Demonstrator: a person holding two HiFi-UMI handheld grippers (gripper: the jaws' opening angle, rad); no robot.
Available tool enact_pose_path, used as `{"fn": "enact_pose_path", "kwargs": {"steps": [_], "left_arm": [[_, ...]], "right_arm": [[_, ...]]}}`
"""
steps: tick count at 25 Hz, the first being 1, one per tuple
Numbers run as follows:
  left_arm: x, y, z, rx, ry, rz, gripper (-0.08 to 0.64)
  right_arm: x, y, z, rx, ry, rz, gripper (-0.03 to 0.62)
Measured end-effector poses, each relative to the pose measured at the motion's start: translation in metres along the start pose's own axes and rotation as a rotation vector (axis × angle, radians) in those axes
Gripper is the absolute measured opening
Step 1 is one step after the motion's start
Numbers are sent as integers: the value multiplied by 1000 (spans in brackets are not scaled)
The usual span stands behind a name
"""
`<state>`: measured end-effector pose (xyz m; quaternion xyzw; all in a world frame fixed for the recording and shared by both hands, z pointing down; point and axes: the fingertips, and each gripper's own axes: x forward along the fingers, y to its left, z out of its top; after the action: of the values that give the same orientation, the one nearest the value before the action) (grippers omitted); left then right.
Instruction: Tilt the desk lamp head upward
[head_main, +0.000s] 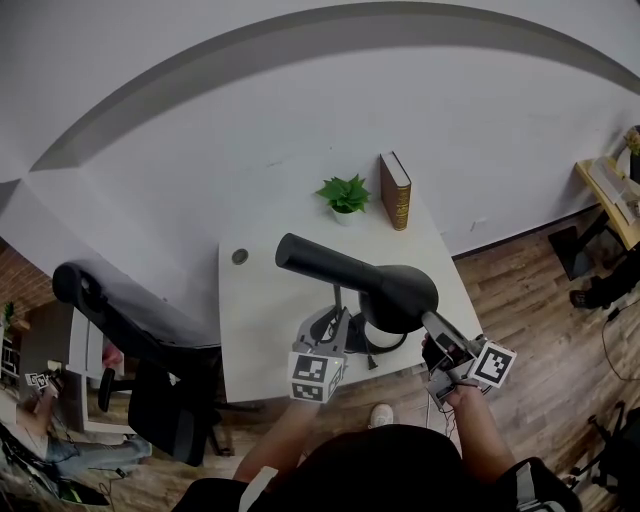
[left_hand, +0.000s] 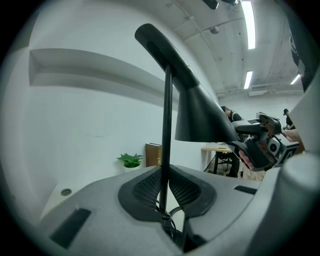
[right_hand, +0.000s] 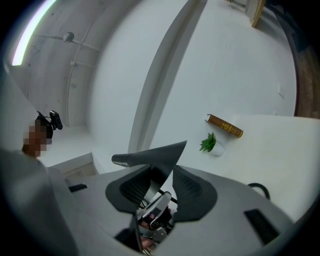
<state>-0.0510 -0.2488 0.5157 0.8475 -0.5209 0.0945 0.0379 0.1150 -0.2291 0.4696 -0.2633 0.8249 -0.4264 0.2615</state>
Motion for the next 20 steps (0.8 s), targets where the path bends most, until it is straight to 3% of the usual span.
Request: {"fn": "enact_pose_path", "kwargs": {"steps": [12,20], "left_arm": [[0,0,-1,7,17,-36,41],[-1,-1,-1,8,15,-21,40]], "right_arm": [[-13,29,48,-146,-128,-26,115],[-17,59,80,-270,-185,-24,100]]}}
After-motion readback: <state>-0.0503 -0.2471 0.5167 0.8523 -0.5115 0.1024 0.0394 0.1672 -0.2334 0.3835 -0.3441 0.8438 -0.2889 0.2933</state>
